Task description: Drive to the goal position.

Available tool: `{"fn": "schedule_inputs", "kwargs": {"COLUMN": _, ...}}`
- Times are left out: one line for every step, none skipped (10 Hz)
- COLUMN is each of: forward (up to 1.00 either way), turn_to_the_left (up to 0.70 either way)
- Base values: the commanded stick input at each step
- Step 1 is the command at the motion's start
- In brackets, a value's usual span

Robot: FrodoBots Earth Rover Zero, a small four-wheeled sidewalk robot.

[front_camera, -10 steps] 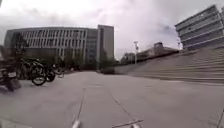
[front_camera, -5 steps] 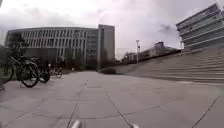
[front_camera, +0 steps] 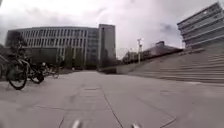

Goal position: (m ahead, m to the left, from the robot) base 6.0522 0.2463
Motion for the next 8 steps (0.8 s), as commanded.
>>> {"fn": "schedule_inputs", "kwargs": {"forward": 1.0, "turn_to_the_left": 0.0}}
{"fn": "schedule_inputs", "kwargs": {"forward": 1.0, "turn_to_the_left": 0.0}}
{"fn": "schedule_inputs", "kwargs": {"forward": 1.0, "turn_to_the_left": 0.0}}
{"fn": "schedule_inputs", "kwargs": {"forward": 1.0, "turn_to_the_left": 0.0}}
{"fn": "schedule_inputs", "kwargs": {"forward": 1.0, "turn_to_the_left": 0.0}}
{"fn": "schedule_inputs", "kwargs": {"forward": 1.0, "turn_to_the_left": 0.0}}
{"fn": "schedule_inputs", "kwargs": {"forward": 1.0, "turn_to_the_left": 0.0}}
{"fn": "schedule_inputs", "kwargs": {"forward": 1.0, "turn_to_the_left": 0.0}}
